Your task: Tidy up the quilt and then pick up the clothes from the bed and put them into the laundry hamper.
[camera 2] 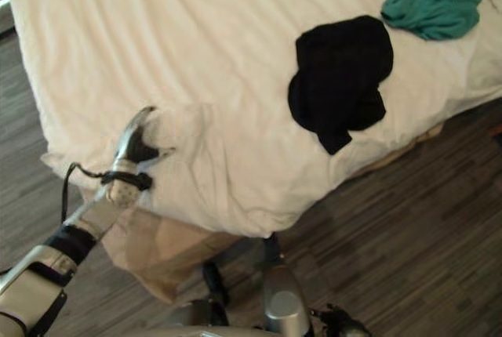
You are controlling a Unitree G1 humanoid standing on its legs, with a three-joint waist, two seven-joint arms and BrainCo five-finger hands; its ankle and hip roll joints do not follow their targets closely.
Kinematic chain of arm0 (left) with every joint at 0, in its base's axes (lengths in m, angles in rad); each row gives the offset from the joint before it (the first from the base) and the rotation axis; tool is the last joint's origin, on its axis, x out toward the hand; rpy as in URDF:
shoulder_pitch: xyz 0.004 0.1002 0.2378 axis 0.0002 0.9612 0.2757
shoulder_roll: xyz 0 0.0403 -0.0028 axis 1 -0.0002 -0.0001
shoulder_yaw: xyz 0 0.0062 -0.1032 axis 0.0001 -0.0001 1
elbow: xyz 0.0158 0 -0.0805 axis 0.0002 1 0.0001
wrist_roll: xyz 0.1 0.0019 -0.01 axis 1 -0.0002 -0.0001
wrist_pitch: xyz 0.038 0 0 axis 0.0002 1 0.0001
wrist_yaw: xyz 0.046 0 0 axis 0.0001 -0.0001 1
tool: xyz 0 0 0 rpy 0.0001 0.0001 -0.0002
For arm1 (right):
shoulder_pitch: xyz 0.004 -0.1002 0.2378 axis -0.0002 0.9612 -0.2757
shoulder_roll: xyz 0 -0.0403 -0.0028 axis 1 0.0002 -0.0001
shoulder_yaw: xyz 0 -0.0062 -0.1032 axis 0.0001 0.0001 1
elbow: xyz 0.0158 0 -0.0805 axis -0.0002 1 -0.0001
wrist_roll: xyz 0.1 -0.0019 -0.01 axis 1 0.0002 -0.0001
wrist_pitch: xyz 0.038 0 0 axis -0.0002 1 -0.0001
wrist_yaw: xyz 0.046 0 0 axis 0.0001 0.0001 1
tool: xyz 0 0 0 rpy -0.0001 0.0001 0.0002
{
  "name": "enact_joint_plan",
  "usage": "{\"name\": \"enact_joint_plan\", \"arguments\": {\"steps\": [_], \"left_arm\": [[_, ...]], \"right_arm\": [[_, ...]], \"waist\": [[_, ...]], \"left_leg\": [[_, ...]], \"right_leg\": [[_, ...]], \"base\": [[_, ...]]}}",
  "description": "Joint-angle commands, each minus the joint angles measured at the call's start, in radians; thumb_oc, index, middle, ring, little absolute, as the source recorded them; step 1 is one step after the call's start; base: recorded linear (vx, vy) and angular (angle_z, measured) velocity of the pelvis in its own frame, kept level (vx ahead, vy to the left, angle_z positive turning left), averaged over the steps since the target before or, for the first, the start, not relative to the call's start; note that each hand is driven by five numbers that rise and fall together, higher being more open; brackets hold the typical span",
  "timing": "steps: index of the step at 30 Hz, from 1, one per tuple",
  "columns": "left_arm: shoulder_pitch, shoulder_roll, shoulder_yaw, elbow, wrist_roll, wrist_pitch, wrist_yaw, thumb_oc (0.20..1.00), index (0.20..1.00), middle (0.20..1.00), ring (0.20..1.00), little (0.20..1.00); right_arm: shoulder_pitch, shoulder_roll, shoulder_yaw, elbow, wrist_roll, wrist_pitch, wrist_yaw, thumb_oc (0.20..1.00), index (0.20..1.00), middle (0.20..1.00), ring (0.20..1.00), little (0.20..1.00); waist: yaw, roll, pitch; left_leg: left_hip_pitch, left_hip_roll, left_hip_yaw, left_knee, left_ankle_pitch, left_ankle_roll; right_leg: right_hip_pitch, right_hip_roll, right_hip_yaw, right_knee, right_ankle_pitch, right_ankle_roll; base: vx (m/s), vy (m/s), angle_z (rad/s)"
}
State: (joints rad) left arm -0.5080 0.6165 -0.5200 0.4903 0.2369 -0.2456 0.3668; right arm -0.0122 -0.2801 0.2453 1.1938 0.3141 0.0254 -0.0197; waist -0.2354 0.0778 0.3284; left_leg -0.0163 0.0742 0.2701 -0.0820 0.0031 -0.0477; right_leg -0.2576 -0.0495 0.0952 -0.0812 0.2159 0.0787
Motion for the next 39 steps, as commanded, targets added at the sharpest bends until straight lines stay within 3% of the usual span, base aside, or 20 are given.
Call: {"name": "enact_joint_plan", "arguments": {"steps": [1, 3, 4, 5, 6, 7, 9, 14, 18, 20, 21, 23, 25, 27, 30, 34, 35, 36, 39], "left_arm": [[-0.042, 0.094, -0.044, -0.07, 0.104, -0.125, -0.08, 1.0, 1.0, 1.0, 1.0, 1.0], [-0.053, 0.101, -0.07, -0.078, 0.068, -0.102, -0.153, 1.0, 1.0, 1.0, 1.0, 1.0], [-0.06, 0.105, -0.105, -0.086, 0.007, -0.002, -0.258, 0.272, 0.272, 0.272, 0.272, 0.272], [-0.059, 0.105, -0.117, -0.083, -0.012, 0.031, -0.279, 0.272, 0.272, 0.272, 0.272, 0.272], [-0.056, 0.101, -0.126, -0.08, -0.033, 0.065, -0.291, 0.2, 0.2, 0.2, 0.2, 0.2], [-0.04, 0.083, -0.144, -0.057, -0.074, 0.143, -0.313, 0.2, 0.2, 0.2, 0.2, 0.2], [-0.014, 0.058, -0.153, -0.02, -0.119, 0.227, -0.307, 0.2, 0.2, 0.2, 0.2, 0.2], [0.048, 0.004, -0.118, 0.089, -0.096, 0.266, -0.238, 0.2, 0.2, 0.2, 0.2, 0.2], [0.07, -0.006, -0.083, 0.131, -0.088, 0.227, -0.087, 0.2, 0.2, 0.2, 0.2, 0.2], [0.076, 0.002, -0.043, 0.123, -0.148, 0.159, 0.041, 0.2, 0.2, 0.2, 0.2, 0.2], [0.083, 0.021, 0.006, 0.071, -0.195, 0.081, 0.128, 0.2, 0.2, 0.2, 0.2, 0.2], [0.093, 0.038, 0.046, 0.021, -0.21, 0.053, 0.164, 0.2, 0.2, 0.2, 0.2, 0.2], [0.14, 0.047, 0.151, -0.112, -0.207, -0.017, 0.231, 0.2, 0.2, 0.2, 0.2, 0.2], [0.205, 0.029, 0.239, -0.247, -0.173, -0.015, 0.261, 0.2, 0.2, 0.2, 0.2, 0.2], [0.333, -0.024, 0.323, -0.385, -0.129, -0.027, 0.194, 0.2, 0.2, 0.2, 0.2, 0.2], [0.455, -0.053, 0.306, -0.456, -0.02, -0.074, 0.059, 0.2, 0.2, 0.2, 0.2, 0.2], [0.493, -0.044, 0.276, -0.461, 0.047, -0.102, -0.009, 0.511, 0.511, 0.511, 0.511, 0.511], [0.524, -0.032, 0.23, -0.47, 0.136, -0.123, -0.06, 1.0, 1.0, 1.0, 1.0, 1.0], [0.589, 0.001, 0.1, -0.448, 0.137, -0.115, -0.021, 1.0, 1.0, 1.0, 1.0, 1.0]], "right_arm": [[-0.021, -0.019, 0.047, -0.002, -0.002, -0.016, 0.006, 1.0, 1.0, 1.0, 1.0, 1.0], [-0.03, -0.025, 0.053, -0.003, -0.001, -0.018, 0.007, 1.0, 1.0, 1.0, 1.0, 1.0], [-0.041, -0.036, 0.054, -0.006, -0.005, -0.018, 0.008, 1.0, 1.0, 1.0, 1.0, 1.0], [-0.045, -0.04, 0.053, -0.006, -0.006, -0.018, 0.009, 1.0, 1.0, 1.0, 1.0, 1.0], [-0.049, -0.044, 0.053, -0.008, -0.006, -0.015, 0.009, 1.0, 1.0, 1.0, 1.0, 1.0], [-0.06, -0.052, 0.053, -0.011, -0.005, -0.011, 0.008, 1.0, 1.0, 1.0, 1.0, 1.0], [-0.066, -0.06, 0.047, -0.018, -0.007, -0.005, 0.007, 1.0, 1.0, 1.0, 1.0, 1.0], [-0.07, -0.065, 0.048, -0.039, -0.02, 0.03, -0.03, 1.0, 1.0, 1.0, 1.0, 1.0], [-0.07, -0.072, 0.041, -0.028, -0.036, 0.051, -0.054, 1.0, 1.0, 1.0, 1.0, 1.0], [-0.057, -0.068, 0.036, -0.017, -0.04, 0.044, -0.059, 1.0, 1.0, 1.0, 1.0, 1.0], [-0.039, -0.056, 0.033, -0.012, -0.036, 0.034, -0.066, 1.0, 1.0, 1.0, 1.0, 1.0], [-0.027, -0.044, 0.029, -0.003, -0.031, 0.025, -0.069, 1.0, 1.0, 1.0, 1.0, 1.0], [-0.001, -0.019, 0.02, 0.016, -0.013, 0.009, -0.078, 1.0, 1.0, 1.0, 1.0, 1.0], [0.021, 0.0, 0.002, 0.028, -0.01, 0.002, -0.079, 1.0, 1.0, 1.0, 1.0, 1.0], [0.047, 0.03, -0.016, 0.031, 0.006, 0.004, -0.077, 1.0, 1.0, 1.0, 1.0, 1.0], [0.048, 0.049, -0.017, 0.027, 0.018, 0.003, -0.074, 1.0, 1.0, 1.0, 1.0, 1.0], [0.04, 0.052, -0.014, 0.029, 0.022, 0.003, -0.071, 1.0, 1.0, 1.0, 1.0, 1.0], [0.026, 0.052, -0.01, 0.034, 0.023, 0.0, -0.068, 1.0, 1.0, 1.0, 1.0, 1.0], [-0.019, 0.037, -0.003, 0.05, 0.026, 0.001, -0.056, 1.0, 1.0, 1.0, 1.0, 1.0]], "waist": [[-0.002, -0.001, -0.013], [-0.005, 0.006, -0.011], [-0.01, 0.02, -0.01], [-0.012, 0.025, -0.01], [-0.013, 0.03, -0.009], [-0.016, 0.042, -0.007], [-0.019, 0.054, -0.008], [-0.017, 0.065, -0.005], [-0.009, 0.062, 0.0], [0.001, 0.051, -0.001], [0.017, 0.038, -0.003], [0.029, 0.026, -0.002], [0.067, 0.006, -0.01], [0.105, -0.009, -0.017], [0.162, -0.032, -0.029], [0.219, -0.047, -0.031], [0.236, -0.048, -0.032], [0.25, -0.049, -0.032], [0.273, -0.037, -0.032]], "left_leg": [[-0.078, 0.063, -0.069, 0.023, 0.079, -0.019], [-0.076, 0.062, -0.065, 0.023, 0.079, -0.02], [-0.072, 0.058, -0.058, 0.022, 0.08, -0.022], [-0.07, 0.056, -0.056, 0.021, 0.081, -0.022], [-0.068, 0.055, -0.054, 0.019, 0.081, -0.023], [-0.061, 0.051, -0.05, 0.015, 0.083, -0.023], [-0.055, 0.044, -0.046, 0.014, 0.081, -0.022], [-0.059, 0.033, -0.045, 0.014, 0.082, -0.021], [-0.059, 0.029, -0.051, 0.011, 0.08, -0.019], [-0.056, 0.029, -0.059, 0.008, 0.078, -0.018], [-0.054, 0.03, -0.069, 0.009, 0.075, -0.017], [-0.05, 0.031, -0.081, 0.012, 0.071, -0.015], [-0.056, 0.037, -0.106, 0.021, 0.068, -0.013], [-0.057, 0.039, -0.135, 0.029, 0.063, -0.01], [-0.05, 0.039, -0.178, 0.033, 0.056, -0.01], [-0.039, 0.027, -0.22, 0.023, 0.05, -0.007], [-0.033, 0.023, -0.228, 0.017, 0.049, -0.006], [-0.028, 0.021, -0.234, 0.012, 0.05, -0.007], [-0.019, 0.016, -0.237, 0.004, 0.048, -0.005]], "right_leg": [[0.046, -0.055, 0.021, 0.071, -0.1, 0.052], [0.047, -0.058, 0.023, 0.071, -0.1, 0.053], [0.05, -0.062, 0.026, 0.068, -0.1, 0.055], [0.051, -0.065, 0.026, 0.067, -0.099, 0.056], [0.052, -0.067, 0.026, 0.065, -0.099, 0.057], [0.056, -0.073, 0.025, 0.062, -0.099, 0.059], [0.062, -0.081, 0.026, 0.058, -0.099, 0.061], [0.058, -0.093, 0.03, 0.058, -0.1, 0.063], [0.06, -0.096, 0.028, 0.057, -0.103, 0.06], [0.068, -0.093, 0.023, 0.052, -0.104, 0.057], [0.079, -0.093, 0.015, 0.048, -0.104, 0.055], [0.094, -0.095, 0.004, 0.045, -0.108, 0.055], [0.107, -0.094, -0.018, 0.042, -0.109, 0.052], [0.126, -0.097, -0.042, 0.042, -0.114, 0.053], [0.162, -0.1, -0.083, 0.039, -0.119, 0.056], [0.199, -0.1, -0.118, 0.033, -0.124, 0.055], [0.211, -0.1, -0.131, 0.03, -0.126, 0.057], [0.221, -0.101, -0.142, 0.028, -0.127, 0.057], [0.24, -0.102, -0.161, 0.022, -0.132, 0.061]], "base": [[-0.02, 0.06, 0.01], [0.0, 0.098, 0.01], [0.01, 0.137, 0.01], [0.01, 0.149, 0.0], [0.01, 0.145, -0.03], [0.01, 0.152, -0.05], [0.01, 0.135, -0.08], [-0.02, 0.081, -0.04], [-0.04, 0.051, -0.06], [0.0, 0.0, 0.0], [-0.02, -0.031, 0.01], [-0.01, -0.07, 0.05], [-0.01, -0.115, 0.24], [0.03, -0.087, 0.4], [0.07, -0.08, 0.41], [0.05, -0.001, 0.4], [0.05, 0.061, 0.35], [0.06, 0.081, 0.34], [0.03, 0.094, 0.31]]}}
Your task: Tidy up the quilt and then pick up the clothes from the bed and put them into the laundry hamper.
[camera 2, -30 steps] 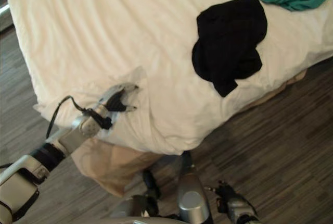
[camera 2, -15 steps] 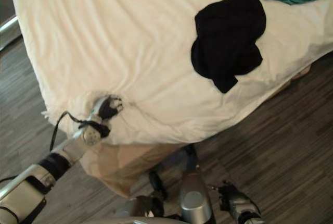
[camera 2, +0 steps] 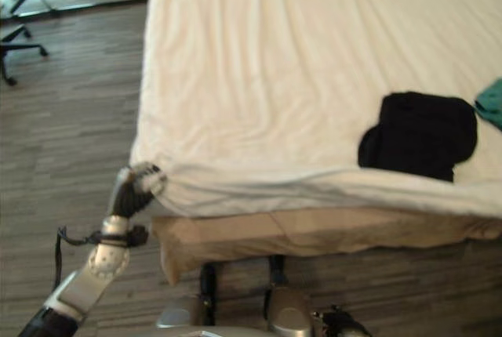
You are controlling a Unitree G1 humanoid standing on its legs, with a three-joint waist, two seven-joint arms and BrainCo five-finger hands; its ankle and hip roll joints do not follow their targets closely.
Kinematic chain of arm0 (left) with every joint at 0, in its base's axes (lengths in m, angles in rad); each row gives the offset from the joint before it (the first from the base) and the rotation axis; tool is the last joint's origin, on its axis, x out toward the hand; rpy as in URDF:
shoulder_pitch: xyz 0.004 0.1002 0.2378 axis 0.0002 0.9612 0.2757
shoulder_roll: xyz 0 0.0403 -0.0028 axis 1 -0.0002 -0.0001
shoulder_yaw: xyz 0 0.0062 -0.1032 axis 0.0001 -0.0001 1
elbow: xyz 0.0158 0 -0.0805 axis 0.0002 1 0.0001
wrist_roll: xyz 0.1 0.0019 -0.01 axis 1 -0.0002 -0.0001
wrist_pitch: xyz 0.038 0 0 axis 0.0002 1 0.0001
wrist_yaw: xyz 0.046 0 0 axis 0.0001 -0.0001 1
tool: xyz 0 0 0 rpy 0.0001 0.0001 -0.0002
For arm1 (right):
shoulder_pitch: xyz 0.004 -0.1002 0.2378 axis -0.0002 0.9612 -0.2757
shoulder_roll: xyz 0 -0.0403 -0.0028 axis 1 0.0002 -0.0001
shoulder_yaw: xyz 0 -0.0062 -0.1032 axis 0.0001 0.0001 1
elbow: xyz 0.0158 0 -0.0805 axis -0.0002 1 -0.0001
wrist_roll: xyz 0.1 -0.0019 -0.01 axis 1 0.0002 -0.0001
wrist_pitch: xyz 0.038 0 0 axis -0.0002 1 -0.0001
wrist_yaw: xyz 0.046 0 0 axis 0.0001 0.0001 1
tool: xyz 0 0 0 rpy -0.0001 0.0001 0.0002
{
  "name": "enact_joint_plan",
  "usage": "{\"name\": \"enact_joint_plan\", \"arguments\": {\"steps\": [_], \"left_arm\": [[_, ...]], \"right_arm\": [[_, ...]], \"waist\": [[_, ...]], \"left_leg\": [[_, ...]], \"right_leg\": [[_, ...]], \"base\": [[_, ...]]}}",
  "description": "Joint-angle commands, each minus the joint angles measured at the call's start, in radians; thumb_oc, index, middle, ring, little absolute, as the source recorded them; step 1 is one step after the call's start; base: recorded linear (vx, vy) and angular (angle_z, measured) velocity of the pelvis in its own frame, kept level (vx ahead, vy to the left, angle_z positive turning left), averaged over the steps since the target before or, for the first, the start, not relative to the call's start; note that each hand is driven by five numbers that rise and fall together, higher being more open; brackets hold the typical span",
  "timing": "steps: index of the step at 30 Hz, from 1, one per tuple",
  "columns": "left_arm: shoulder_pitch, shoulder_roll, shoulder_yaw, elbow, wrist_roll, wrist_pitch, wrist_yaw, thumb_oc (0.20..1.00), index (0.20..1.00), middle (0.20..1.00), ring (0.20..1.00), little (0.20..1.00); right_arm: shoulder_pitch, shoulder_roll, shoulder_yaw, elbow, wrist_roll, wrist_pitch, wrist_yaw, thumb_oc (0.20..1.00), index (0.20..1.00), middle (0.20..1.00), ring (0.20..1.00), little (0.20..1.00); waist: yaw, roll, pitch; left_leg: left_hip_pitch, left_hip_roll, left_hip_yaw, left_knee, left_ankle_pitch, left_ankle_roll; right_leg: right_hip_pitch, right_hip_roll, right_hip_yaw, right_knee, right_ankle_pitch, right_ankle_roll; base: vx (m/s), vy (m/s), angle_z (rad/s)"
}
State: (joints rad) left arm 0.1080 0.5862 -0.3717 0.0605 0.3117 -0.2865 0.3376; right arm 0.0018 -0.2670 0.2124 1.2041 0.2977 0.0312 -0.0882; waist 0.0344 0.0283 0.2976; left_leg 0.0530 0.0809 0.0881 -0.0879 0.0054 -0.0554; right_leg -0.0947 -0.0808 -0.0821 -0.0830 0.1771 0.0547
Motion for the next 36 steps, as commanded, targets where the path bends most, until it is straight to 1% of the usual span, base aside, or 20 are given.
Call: {"name": "enact_joint_plan", "arguments": {"steps": [1, 3, 4, 8, 11, 14, 17, 19, 21, 22, 23, 26, 27, 29, 31, 32, 33, 34, 35, 36], "left_arm": [[-0.022, 0.036, -0.06, -0.014, 0.063, -0.073, 0.016, 1.0, 1.0, 1.0, 1.0, 1.0], [0.011, 0.06, -0.122, 0.02, 0.108, -0.079, 0.098, 1.0, 1.0, 1.0, 1.0, 1.0], [0.021, 0.069, -0.151, 0.049, 0.084, -0.062, 0.153, 1.0, 1.0, 1.0, 1.0, 1.0], [0.051, 0.052, -0.165, 0.129, -0.081, 0.031, 0.196, 1.0, 1.0, 1.0, 1.0, 1.0], [0.13, -0.149, -0.1, 0.521, -0.509, 0.148, 0.194, 1.0, 1.0, 1.0, 1.0, 1.0], [0.155, -0.35, 0.084, 0.997, -0.554, 0.061, 0.09, 1.0, 1.0, 1.0, 1.0, 1.0], [0.14, -0.425, 0.191, 1.199, -0.612, 0.126, 0.055, 1.0, 1.0, 1.0, 1.0, 1.0], [0.136, -0.451, 0.278, 1.26, -0.731, 0.174, 0.005, 1.0, 1.0, 1.0, 1.0, 1.0], [0.13, -0.453, 0.304, 1.266, -0.681, 0.167, -0.009, 1.0, 1.0, 1.0, 1.0, 1.0], [0.126, -0.452, 0.313, 1.267, -0.622, 0.156, -0.031, 1.0, 1.0, 1.0, 1.0, 1.0], [0.126, -0.451, 0.314, 1.267, -0.618, 0.154, -0.033, 1.0, 1.0, 1.0, 1.0, 1.0], [0.118, -0.424, 0.311, 1.241, -0.562, 0.118, -0.069, 1.0, 1.0, 1.0, 1.0, 1.0], [0.116, -0.395, 0.319, 1.23, -0.55, 0.11, -0.089, 1.0, 1.0, 1.0, 1.0, 1.0], [0.12, -0.373, 0.326, 1.219, -0.545, 0.099, -0.097, 1.0, 1.0, 1.0, 1.0, 1.0], [0.134, -0.344, 0.341, 1.195, -0.548, 0.099, -0.119, 1.0, 1.0, 1.0, 1.0, 1.0], [0.14, -0.336, 0.347, 1.189, -0.548, 0.1, -0.128, 1.0, 1.0, 1.0, 1.0, 1.0], [0.185, -0.314, 0.385, 1.148, -0.562, 0.112, -0.161, 1.0, 1.0, 1.0, 1.0, 1.0], [0.191, -0.313, 0.389, 1.143, -0.565, 0.115, -0.166, 1.0, 1.0, 1.0, 1.0, 1.0], [0.207, -0.313, 0.401, 1.129, -0.57, 0.128, -0.177, 1.0, 1.0, 1.0, 1.0, 1.0], [0.213, -0.316, 0.404, 1.126, -0.569, 0.131, -0.18, 1.0, 1.0, 1.0, 1.0, 1.0]], "right_arm": [[-0.036, 0.022, 0.03, 0.041, 0.041, -0.005, 0.013, 1.0, 1.0, 1.0, 1.0, 1.0], [-0.057, 0.017, 0.04, 0.047, 0.042, -0.003, 0.012, 1.0, 1.0, 1.0, 1.0, 1.0], [-0.066, 0.016, 0.052, 0.052, 0.051, -0.004, 0.011, 1.0, 1.0, 1.0, 1.0, 1.0], [-0.079, 0.026, 0.063, 0.061, 0.08, -0.013, 0.007, 1.0, 1.0, 1.0, 1.0, 1.0], [-0.08, 0.049, 0.05, 0.065, 0.111, -0.013, 0.001, 1.0, 1.0, 1.0, 1.0, 1.0], [-0.076, 0.071, 0.032, 0.08, 0.136, 0.001, -0.013, 1.0, 1.0, 1.0, 1.0, 1.0], [-0.058, 0.088, -0.006, 0.092, 0.19, 0.028, -0.038, 1.0, 1.0, 1.0, 1.0, 1.0], [-0.019, 0.095, -0.073, 0.108, 0.267, 0.051, -0.053, 1.0, 1.0, 1.0, 1.0, 1.0], [0.0, 0.101, -0.109, 0.114, 0.349, 0.043, -0.07, 0.501, 0.501, 0.501, 0.501, 0.501], [0.017, 0.098, -0.144, 0.114, 0.418, 0.017, -0.082, 0.2, 0.2, 0.2, 0.2, 0.2], [0.019, 0.098, -0.147, 0.113, 0.424, 0.013, -0.081, 0.2, 0.2, 0.2, 0.2, 0.2], [0.065, 0.038, -0.236, 0.037, 0.388, -0.15, -0.148, 0.2, 0.2, 0.2, 0.2, 0.2], [0.078, -0.004, -0.255, -0.064, 0.33, -0.218, -0.222, 0.2, 0.2, 0.2, 0.2, 0.2], [0.091, -0.042, -0.26, -0.197, 0.275, -0.237, -0.304, 0.2, 0.2, 0.2, 0.2, 0.2], [0.118, -0.098, -0.266, -0.464, 0.159, -0.169, -0.435, 0.2, 0.2, 0.2, 0.2, 0.2], [0.129, -0.109, -0.272, -0.511, 0.129, -0.18, -0.452, 0.2, 0.2, 0.2, 0.2, 0.2], [0.196, -0.197, -0.349, -0.878, 0.017, -0.081, -0.446, 0.2, 0.2, 0.2, 0.2, 0.2], [0.207, -0.207, -0.362, -0.914, 0.008, -0.095, -0.429, 0.2, 0.2, 0.2, 0.2, 0.2], [0.235, -0.26, -0.411, -1.102, 0.018, -0.028, -0.37, 0.2, 0.2, 0.2, 0.2, 0.2], [0.244, -0.279, -0.427, -1.162, 0.019, -0.018, -0.341, 0.2, 0.2, 0.2, 0.2, 0.2]], "waist": [[0.005, 0.014, -0.002], [0.013, 0.021, -0.006], [0.015, 0.023, -0.008], [0.027, 0.028, -0.011], [0.043, 0.021, -0.014], [0.044, 0.011, -0.019], [0.033, -0.001, -0.029], [0.01, -0.018, -0.042], [0.0, -0.026, -0.047], [-0.01, -0.034, -0.053], [-0.01, -0.034, -0.053], [-0.035, -0.067, -0.065], [-0.043, -0.09, -0.067], [-0.051, -0.107, -0.067], [-0.067, -0.129, -0.068], [-0.071, -0.134, -0.068], [-0.104, -0.151, -0.069], [-0.108, -0.152, -0.069], [-0.122, -0.153, -0.071], [-0.126, -0.153, -0.072]], "left_leg": [[-0.087, 0.009, -0.055, 0.009, 0.045, 0.003], [-0.079, 0.005, -0.05, 0.006, 0.044, 0.004], [-0.073, 0.005, -0.047, 0.004, 0.042, 0.005], [-0.061, 0.002, -0.045, 0.003, 0.042, 0.005], [-0.052, -0.001, -0.055, 0.002, 0.048, 0.004], [-0.053, 0.001, -0.063, 0.004, 0.065, 0.001], [-0.039, 0.007, -0.063, 0.001, 0.067, 0.001], [-0.019, 0.012, -0.046, 0.001, 0.059, 0.0], [-0.01, 0.016, -0.034, 0.001, 0.056, -0.002], [0.0, 0.019, -0.025, 0.001, 0.053, -0.003], [0.001, 0.02, -0.024, 0.001, 0.052, -0.003], [0.027, 0.033, 0.0, 0.004, 0.042, -0.004], [0.034, 0.044, 0.005, 0.012, 0.036, -0.002], [0.039, 0.05, 0.007, 0.016, 0.032, 0.0], [0.041, 0.056, 0.012, 0.018, 0.028, 0.002], [0.043, 0.057, 0.013, 0.018, 0.027, 0.002], [0.052, 0.06, 0.024, 0.016, 0.025, 0.007], [0.054, 0.061, 0.026, 0.016, 0.024, 0.007], [0.059, 0.061, 0.032, 0.014, 0.023, 0.006], [0.061, 0.061, 0.034, 0.012, 0.022, 0.006]], "right_leg": [[0.08, -0.071, 0.015, 0.021, -0.094, 0.086], [0.092, -0.072, 0.007, 0.015, -0.094, 0.089], [0.098, -0.071, 0.005, 0.012, -0.094, 0.089], [0.112, -0.074, -0.004, 0.005, -0.091, 0.095], [0.121, -0.077, -0.024, 0.006, -0.087, 0.098], [0.117, -0.078, -0.032, 0.017, -0.08, 0.094], [0.124, -0.075, -0.024, 0.018, -0.08, 0.091], [0.133, -0.074, -0.008, 0.01, -0.074, 0.093], [0.136, -0.074, 0.001, 0.007, -0.071, 0.095], [0.14, -0.073, 0.009, 0.004, -0.068, 0.097], [0.141, -0.073, 0.01, 0.004, -0.068, 0.097], [0.153, -0.065, 0.035, -0.002, -0.061, 0.107], [0.16, -0.059, 0.045, -0.003, -0.058, 0.112], [0.164, -0.053, 0.049, -0.003, -0.056, 0.116], [0.163, -0.048, 0.056, -0.004, -0.054, 0.119], [0.163, -0.046, 0.059, -0.004, -0.053, 0.12], [0.159, -0.037, 0.08, -0.004, -0.05, 0.125], [0.158, -0.036, 0.083, -0.004, -0.05, 0.125], [0.157, -0.034, 0.095, -0.004, -0.051, 0.128], [0.156, -0.033, 0.099, -0.004, -0.051, 0.13]], "base": [[0.04, 0.102, 0.27], [0.05, 0.095, 0.23], [0.04, 0.072, 0.12], [0.04, 0.021, 0.03], [0.04, -0.074, 0.11], [0.04, -0.087, 0.09], [0.09, -0.069, 0.06], [0.12, -0.077, 0.08], [0.07, -0.051, -0.07], [0.04, -0.034, -0.12], [0.08, -0.087, -0.27], [0.07, -0.166, -0.28], [0.04, -0.197, -0.31], [0.01, -0.167, -0.36], [-0.01, -0.112, -0.14], [-0.01, -0.044, -0.21], [-0.01, 0.006, -0.38], [0.0, 0.065, -0.49], [0.01, 0.079, -0.43], [0.01, 0.119, -0.28]]}}
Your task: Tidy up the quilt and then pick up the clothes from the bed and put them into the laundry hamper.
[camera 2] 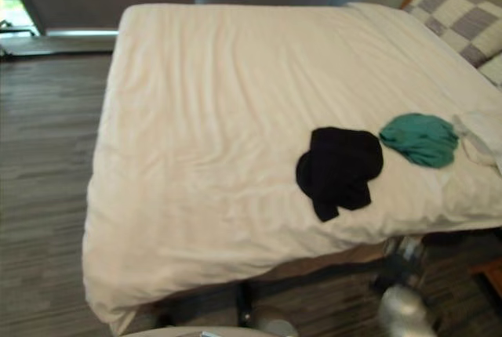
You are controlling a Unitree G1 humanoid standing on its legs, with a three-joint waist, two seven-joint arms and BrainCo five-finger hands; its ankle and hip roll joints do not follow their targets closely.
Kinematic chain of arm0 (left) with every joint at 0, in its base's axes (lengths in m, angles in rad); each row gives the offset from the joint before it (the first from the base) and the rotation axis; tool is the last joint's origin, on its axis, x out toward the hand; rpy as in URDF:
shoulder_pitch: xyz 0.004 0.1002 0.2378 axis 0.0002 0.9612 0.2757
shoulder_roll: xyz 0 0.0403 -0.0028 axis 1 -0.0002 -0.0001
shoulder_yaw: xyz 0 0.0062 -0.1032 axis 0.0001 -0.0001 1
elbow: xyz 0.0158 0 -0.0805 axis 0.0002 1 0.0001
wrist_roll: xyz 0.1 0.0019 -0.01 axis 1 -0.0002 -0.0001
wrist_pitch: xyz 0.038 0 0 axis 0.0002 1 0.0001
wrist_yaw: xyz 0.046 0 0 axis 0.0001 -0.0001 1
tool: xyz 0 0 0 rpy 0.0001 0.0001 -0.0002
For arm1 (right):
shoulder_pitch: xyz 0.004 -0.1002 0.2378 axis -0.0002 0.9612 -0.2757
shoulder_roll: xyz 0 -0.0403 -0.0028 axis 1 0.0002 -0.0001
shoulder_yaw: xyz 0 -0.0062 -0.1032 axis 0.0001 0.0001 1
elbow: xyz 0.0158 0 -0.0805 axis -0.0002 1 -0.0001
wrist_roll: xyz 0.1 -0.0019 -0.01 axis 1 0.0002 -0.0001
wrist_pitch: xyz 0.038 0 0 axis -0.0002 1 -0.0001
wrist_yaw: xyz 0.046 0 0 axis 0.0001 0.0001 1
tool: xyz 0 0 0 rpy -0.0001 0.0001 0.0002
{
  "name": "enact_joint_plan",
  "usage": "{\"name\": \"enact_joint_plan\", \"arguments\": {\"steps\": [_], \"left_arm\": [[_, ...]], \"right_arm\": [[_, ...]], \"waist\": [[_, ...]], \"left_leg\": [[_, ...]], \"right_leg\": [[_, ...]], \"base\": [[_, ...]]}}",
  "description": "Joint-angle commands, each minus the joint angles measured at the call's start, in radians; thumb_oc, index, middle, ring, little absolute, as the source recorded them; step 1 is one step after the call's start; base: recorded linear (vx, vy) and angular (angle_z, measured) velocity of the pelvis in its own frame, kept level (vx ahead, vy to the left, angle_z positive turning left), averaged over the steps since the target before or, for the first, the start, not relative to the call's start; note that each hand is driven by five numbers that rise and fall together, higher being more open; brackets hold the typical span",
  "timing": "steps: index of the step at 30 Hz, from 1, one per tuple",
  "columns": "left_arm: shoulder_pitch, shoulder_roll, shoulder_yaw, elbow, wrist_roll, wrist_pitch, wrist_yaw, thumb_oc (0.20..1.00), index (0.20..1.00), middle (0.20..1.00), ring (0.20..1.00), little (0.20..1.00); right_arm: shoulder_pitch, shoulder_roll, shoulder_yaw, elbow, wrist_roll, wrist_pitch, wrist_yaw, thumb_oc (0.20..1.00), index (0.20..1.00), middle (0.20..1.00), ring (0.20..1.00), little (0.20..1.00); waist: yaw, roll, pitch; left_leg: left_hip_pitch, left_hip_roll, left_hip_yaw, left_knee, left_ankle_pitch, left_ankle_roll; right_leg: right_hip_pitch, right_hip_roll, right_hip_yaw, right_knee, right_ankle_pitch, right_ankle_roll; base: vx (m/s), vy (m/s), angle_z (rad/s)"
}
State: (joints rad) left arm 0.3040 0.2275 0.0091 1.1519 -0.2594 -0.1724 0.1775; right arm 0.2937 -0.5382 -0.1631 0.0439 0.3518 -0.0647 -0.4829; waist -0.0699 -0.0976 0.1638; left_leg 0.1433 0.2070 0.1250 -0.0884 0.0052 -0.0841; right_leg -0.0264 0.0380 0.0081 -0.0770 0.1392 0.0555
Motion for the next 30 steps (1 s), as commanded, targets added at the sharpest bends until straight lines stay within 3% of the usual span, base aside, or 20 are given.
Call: {"name": "enact_joint_plan", "arguments": {"steps": [1, 4, 7, 10, 11, 13, 17, 22, 27, 30], "left_arm": [[0.027, 0.035, 0.023, 0.029, 0.005, 0.023, -0.023, 1.0, 1.0, 1.0, 1.0, 1.0], [0.041, 0.022, 0.014, 0.027, 0.012, 0.036, -0.022, 1.0, 1.0, 1.0, 1.0, 1.0], [0.034, 0.026, 0.007, 0.04, 0.024, 0.043, -0.019, 1.0, 1.0, 1.0, 1.0, 1.0], [-0.02, 0.07, -0.035, 0.063, 0.032, 0.075, -0.004, 1.0, 1.0, 1.0, 1.0, 1.0], [-0.028, 0.077, -0.039, 0.065, 0.035, 0.076, -0.004, 1.0, 1.0, 1.0, 1.0, 1.0], [-0.097, 0.125, -0.067, 0.085, 0.029, 0.09, -0.019, 1.0, 1.0, 1.0, 1.0, 1.0], [-0.197, 0.167, -0.136, 0.11, -0.022, 0.078, -0.042, 1.0, 1.0, 1.0, 1.0, 1.0], [-0.246, 0.173, -0.192, 0.136, -0.039, 0.054, -0.065, 1.0, 1.0, 1.0, 1.0, 1.0], [-0.269, 0.171, -0.222, 0.152, -0.045, 0.011, -0.075, 1.0, 1.0, 1.0, 1.0, 1.0], [-0.297, 0.159, -0.246, 0.152, -0.047, -0.021, -0.078, 1.0, 1.0, 1.0, 1.0, 1.0]], "right_arm": [[-0.038, -0.038, -0.082, -0.107, -0.019, 0.089, 0.137, 0.2, 0.2, 0.2, 0.2, 0.2], [-0.086, -0.098, -0.077, -0.267, -0.016, 0.144, 0.262, 0.2, 0.2, 0.2, 0.2, 0.2], [-0.182, -0.127, -0.004, -0.284, -0.043, 0.177, 0.309, 0.2, 0.2, 0.2, 0.2, 0.2], [-0.481, -0.104, 0.264, -0.145, -0.051, 0.195, 0.253, 0.2, 0.2, 0.2, 0.2, 0.2], [-0.522, -0.098, 0.291, -0.126, -0.055, 0.205, 0.237, 0.2, 0.2, 0.2, 0.2, 0.2], [-0.77, -0.038, 0.422, 0.022, -0.058, 0.181, 0.177, 0.2, 0.2, 0.2, 0.2, 0.2], [-1.091, 0.046, 0.545, 0.289, -0.045, 0.075, 0.135, 0.2, 0.2, 0.2, 0.2, 0.2], [-1.265, 0.109, 0.626, 0.468, -0.041, -0.026, 0.138, 0.2, 0.2, 0.2, 0.2, 0.2], [-1.321, 0.185, 0.68, 0.572, -0.021, -0.07, 0.172, 0.2, 0.2, 0.2, 0.2, 0.2], [-1.291, 0.282, 0.751, 0.588, 0.022, -0.085, 0.235, 0.2, 0.2, 0.2, 0.2, 0.2]], "waist": [[-0.026, -0.025, 0.062], [-0.015, -0.022, 0.062], [0.009, -0.025, 0.069], [0.09, -0.045, 0.104], [0.097, -0.049, 0.108], [0.144, -0.073, 0.151], [0.212, -0.091, 0.223], [0.267, -0.097, 0.269], [0.301, -0.098, 0.292], [0.314, -0.09, 0.31]], "left_leg": [[-0.026, -0.066, -0.001, 0.01, 0.021, 0.034], [-0.024, -0.069, -0.008, 0.009, 0.02, 0.033], [-0.029, -0.069, -0.018, 0.013, 0.021, 0.03], [-0.083, -0.058, -0.057, 0.038, 0.027, 0.027], [-0.093, -0.057, -0.061, 0.041, 0.027, 0.027], [-0.166, -0.052, -0.088, 0.059, 0.032, 0.023], [-0.269, -0.056, -0.12, 0.067, 0.046, 0.021], [-0.347, -0.07, -0.151, 0.071, 0.057, 0.021], [-0.389, -0.084, -0.167, 0.078, 0.06, 0.022], [-0.412, -0.1, -0.175, 0.08, 0.063, 0.026]], "right_leg": [[0.087, -0.152, 0.015, -0.01, -0.013, 0.131], [0.088, -0.156, 0.021, -0.01, -0.017, 0.134], [0.09, -0.16, 0.015, -0.01, -0.017, 0.135], [0.078, -0.162, -0.005, -0.01, -0.009, 0.136], [0.074, -0.162, -0.008, -0.01, -0.008, 0.136], [0.036, -0.156, -0.021, -0.01, -0.001, 0.135], [-0.03, -0.147, -0.05, -0.01, 0.004, 0.133], [-0.077, -0.152, -0.089, -0.01, 0.006, 0.131], [-0.097, -0.158, -0.113, -0.01, 0.003, 0.129], [-0.108, -0.164, -0.128, -0.01, 0.003, 0.124]], "base": [[0.02, 0.119, -0.08], [0.04, 0.117, -0.29], [0.04, 0.033, -0.29], [-0.02, -0.065, 0.03], [-0.14, -0.136, 0.12], [-0.31, -0.145, 0.64], [-0.28, -0.042, 0.37], [-0.13, 0.009, 0.34], [-0.07, 0.023, 0.28], [-0.08, 0.07, 0.25]]}}
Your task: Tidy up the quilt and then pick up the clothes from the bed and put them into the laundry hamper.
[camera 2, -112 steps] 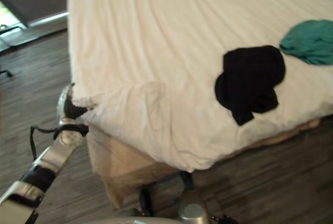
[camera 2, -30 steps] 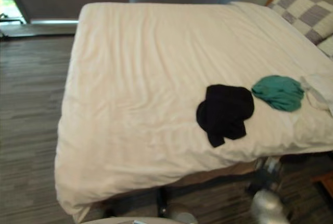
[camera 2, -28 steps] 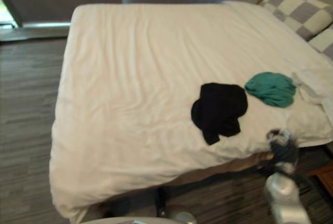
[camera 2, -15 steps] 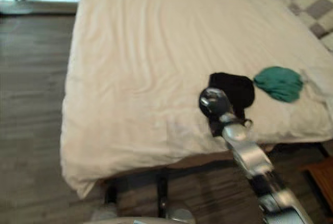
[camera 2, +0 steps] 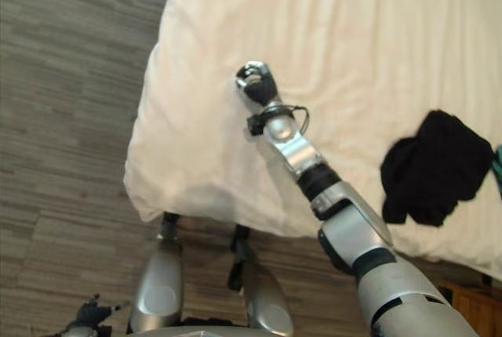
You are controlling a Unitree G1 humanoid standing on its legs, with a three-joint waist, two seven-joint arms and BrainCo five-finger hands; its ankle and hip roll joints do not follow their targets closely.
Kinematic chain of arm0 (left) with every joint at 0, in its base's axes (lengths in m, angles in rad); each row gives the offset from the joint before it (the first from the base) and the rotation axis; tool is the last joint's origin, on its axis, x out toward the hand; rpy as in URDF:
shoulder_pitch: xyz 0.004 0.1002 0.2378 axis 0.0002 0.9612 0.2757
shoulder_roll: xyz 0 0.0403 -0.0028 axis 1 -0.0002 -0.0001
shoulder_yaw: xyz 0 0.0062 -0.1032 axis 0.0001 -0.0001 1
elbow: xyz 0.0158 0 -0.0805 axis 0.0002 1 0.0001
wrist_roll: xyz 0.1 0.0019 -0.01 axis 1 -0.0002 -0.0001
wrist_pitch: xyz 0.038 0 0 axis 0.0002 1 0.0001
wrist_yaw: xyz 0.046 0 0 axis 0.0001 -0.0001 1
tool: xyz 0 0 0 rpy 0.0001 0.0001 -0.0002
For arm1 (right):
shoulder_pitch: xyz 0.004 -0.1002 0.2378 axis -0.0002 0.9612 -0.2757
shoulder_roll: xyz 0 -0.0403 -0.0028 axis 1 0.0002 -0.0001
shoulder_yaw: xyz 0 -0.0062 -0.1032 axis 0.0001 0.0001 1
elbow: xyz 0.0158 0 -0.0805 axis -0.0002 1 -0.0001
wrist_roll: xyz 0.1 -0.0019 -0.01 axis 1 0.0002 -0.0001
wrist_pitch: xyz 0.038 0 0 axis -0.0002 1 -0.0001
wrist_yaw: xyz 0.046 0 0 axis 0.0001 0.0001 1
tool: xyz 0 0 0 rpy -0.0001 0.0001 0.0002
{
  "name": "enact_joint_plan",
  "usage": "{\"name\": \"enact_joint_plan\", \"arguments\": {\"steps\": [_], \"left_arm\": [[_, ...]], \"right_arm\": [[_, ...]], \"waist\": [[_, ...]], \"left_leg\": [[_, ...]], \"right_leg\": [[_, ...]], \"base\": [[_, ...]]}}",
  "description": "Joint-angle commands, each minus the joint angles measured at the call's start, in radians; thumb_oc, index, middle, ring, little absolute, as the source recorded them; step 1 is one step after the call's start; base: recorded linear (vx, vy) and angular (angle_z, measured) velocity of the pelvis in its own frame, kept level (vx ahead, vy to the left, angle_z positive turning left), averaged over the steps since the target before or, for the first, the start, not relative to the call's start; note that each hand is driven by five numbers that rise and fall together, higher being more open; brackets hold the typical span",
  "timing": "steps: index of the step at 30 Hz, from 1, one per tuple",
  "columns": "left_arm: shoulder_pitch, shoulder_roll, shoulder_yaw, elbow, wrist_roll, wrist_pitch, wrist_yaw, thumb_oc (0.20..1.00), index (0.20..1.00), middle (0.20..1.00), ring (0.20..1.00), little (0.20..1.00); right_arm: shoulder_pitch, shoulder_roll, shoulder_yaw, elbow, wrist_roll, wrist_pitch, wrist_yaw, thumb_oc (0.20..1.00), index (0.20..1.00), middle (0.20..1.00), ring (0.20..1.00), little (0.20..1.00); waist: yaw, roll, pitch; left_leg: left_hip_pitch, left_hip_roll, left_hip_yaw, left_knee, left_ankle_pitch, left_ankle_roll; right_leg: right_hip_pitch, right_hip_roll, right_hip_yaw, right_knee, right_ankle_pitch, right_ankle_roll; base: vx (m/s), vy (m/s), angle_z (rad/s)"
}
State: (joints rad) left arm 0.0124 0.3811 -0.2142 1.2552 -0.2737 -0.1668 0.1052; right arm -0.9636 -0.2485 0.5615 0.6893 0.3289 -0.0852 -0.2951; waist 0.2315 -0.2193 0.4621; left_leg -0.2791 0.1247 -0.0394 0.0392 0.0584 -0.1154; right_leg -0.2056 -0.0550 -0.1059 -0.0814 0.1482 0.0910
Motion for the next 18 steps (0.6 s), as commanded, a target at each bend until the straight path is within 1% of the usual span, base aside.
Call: {"name": "enact_joint_plan", "arguments": {"steps": [1, 2, 4, 5, 6, 8, 9, 12, 15, 16, 17, 18], "left_arm": [[-0.009, 0.003, -0.026, 0.049, -0.034, -0.029, -0.005, 1.0, 1.0, 1.0, 1.0, 1.0], [-0.015, -0.004, -0.037, 0.045, -0.041, -0.036, -0.001, 1.0, 1.0, 1.0, 1.0, 1.0], [-0.023, -0.013, -0.051, 0.037, -0.054, -0.041, 0.005, 1.0, 1.0, 1.0, 1.0, 1.0], [-0.026, -0.017, -0.058, 0.034, -0.064, -0.047, 0.007, 1.0, 1.0, 1.0, 1.0, 1.0], [-0.032, -0.028, -0.069, 0.024, -0.069, -0.051, 0.017, 1.0, 1.0, 1.0, 1.0, 1.0], [-0.044, -0.037, -0.079, 0.02, -0.071, -0.055, 0.025, 1.0, 1.0, 1.0, 1.0, 1.0], [-0.047, -0.038, -0.081, 0.021, -0.072, -0.056, 0.027, 1.0, 1.0, 1.0, 1.0, 1.0], [-0.045, -0.044, -0.087, 0.009, -0.069, -0.067, 0.051, 1.0, 1.0, 1.0, 1.0, 1.0], [-0.034, -0.044, -0.085, -0.002, -0.068, -0.074, 0.061, 1.0, 1.0, 1.0, 1.0, 1.0], [-0.033, -0.044, -0.082, -0.006, -0.065, -0.071, 0.066, 1.0, 1.0, 1.0, 1.0, 1.0], [-0.032, -0.05, -0.077, -0.014, -0.054, -0.063, 0.08, 1.0, 1.0, 1.0, 1.0, 1.0], [-0.03, -0.06, -0.077, -0.017, -0.047, -0.052, 0.089, 1.0, 1.0, 1.0, 1.0, 1.0]], "right_arm": [[-0.027, 0.003, 0.034, -0.061, 0.048, -0.065, 0.057, 0.2, 0.2, 0.2, 0.2, 0.2], [-0.01, 0.028, 0.049, -0.067, 0.046, -0.057, 0.077, 0.2, 0.2, 0.2, 0.2, 0.2], [0.017, 0.064, 0.078, -0.074, 0.033, -0.057, 0.085, 0.2, 0.2, 0.2, 0.2, 0.2], [0.028, 0.078, 0.089, -0.076, 0.028, -0.058, 0.108, 0.2, 0.2, 0.2, 0.2, 0.2], [0.064, 0.126, 0.124, -0.089, 0.01, -0.05, 0.107, 0.2, 0.2, 0.2, 0.2, 0.2], [0.099, 0.174, 0.155, -0.087, 0.006, -0.059, 0.131, 0.2, 0.2, 0.2, 0.2, 0.2], [0.106, 0.183, 0.162, -0.086, 0.012, -0.06, 0.139, 0.2, 0.2, 0.2, 0.2, 0.2], [0.179, 0.238, 0.22, -0.127, 0.056, -0.079, 0.232, 0.2, 0.2, 0.2, 0.2, 0.2], [0.225, 0.256, 0.252, -0.172, 0.048, -0.068, 0.261, 0.2, 0.2, 0.2, 0.2, 0.2], [0.248, 0.264, 0.268, -0.193, 0.027, -0.064, 0.255, 0.2, 0.2, 0.2, 0.2, 0.2], [0.291, 0.276, 0.311, -0.234, -0.004, -0.053, 0.202, 0.2, 0.2, 0.2, 0.2, 0.2], [0.321, 0.283, 0.323, -0.227, -0.019, -0.064, 0.155, 0.2, 0.2, 0.2, 0.2, 0.2]], "waist": [[0.013, 0.032, 0.014], [0.013, 0.035, 0.019], [0.014, 0.04, 0.025], [0.014, 0.042, 0.027], [0.015, 0.047, 0.033], [0.017, 0.051, 0.041], [0.017, 0.051, 0.042], [0.02, 0.046, 0.047], [0.017, 0.041, 0.042], [0.014, 0.038, 0.038], [0.009, 0.035, 0.026], [0.004, 0.038, 0.012]], "left_leg": [[0.009, -0.019, -0.011, -0.048, 0.01, 0.058], [0.006, -0.021, -0.012, -0.046, 0.008, 0.059], [0.002, -0.026, -0.013, -0.043, 0.007, 0.061], [-0.001, -0.029, -0.014, -0.04, 0.006, 0.062], [-0.009, -0.035, -0.016, -0.031, 0.003, 0.064], [-0.019, -0.041, -0.016, -0.016, 0.0, 0.067], [-0.021, -0.042, -0.016, -0.013, -0.002, 0.067], [-0.021, -0.045, -0.011, -0.003, -0.007, 0.07], [-0.011, -0.047, -0.006, -0.007, -0.009, 0.072], [-0.005, -0.048, -0.004, -0.009, -0.011, 0.072], [0.013, -0.049, 0.001, -0.017, -0.013, 0.073], [0.03, -0.051, 0.005, -0.021, -0.014, 0.075]], "right_leg": [[0.07, -0.072, -0.014, -0.006, -0.006, 0.088], [0.067, -0.075, -0.018, -0.006, -0.006, 0.087], [0.066, -0.078, -0.021, -0.006, -0.005, 0.084], [0.066, -0.079, -0.022, -0.006, -0.004, 0.083], [0.065, -0.081, -0.022, -0.006, -0.004, 0.08], [0.065, -0.084, -0.022, -0.006, -0.004, 0.078], [0.065, -0.084, -0.022, -0.006, -0.004, 0.078], [0.073, -0.086, -0.024, -0.006, -0.005, 0.08], [0.078, -0.086, -0.02, -0.006, -0.003, 0.081], [0.08, -0.087, -0.02, -0.006, -0.002, 0.082], [0.089, -0.088, -0.015, -0.006, 0.0, 0.082], [0.098, -0.09, -0.012, -0.006, 0.001, 0.08]], "base": [[-0.06, 0.065, 0.03], [-0.05, 0.051, 0.0], [-0.05, 0.049, 0.01], [-0.05, 0.054, 0.05], [-0.06, 0.05, 0.03], [-0.05, 0.022, 0.0], [-0.04, -0.009, 0.01], [-0.04, -0.033, 0.0], [-0.04, -0.024, -0.01], [-0.04, -0.021, -0.03], [-0.02, 0.003, -0.04], [-0.01, 0.012, -0.03]]}}
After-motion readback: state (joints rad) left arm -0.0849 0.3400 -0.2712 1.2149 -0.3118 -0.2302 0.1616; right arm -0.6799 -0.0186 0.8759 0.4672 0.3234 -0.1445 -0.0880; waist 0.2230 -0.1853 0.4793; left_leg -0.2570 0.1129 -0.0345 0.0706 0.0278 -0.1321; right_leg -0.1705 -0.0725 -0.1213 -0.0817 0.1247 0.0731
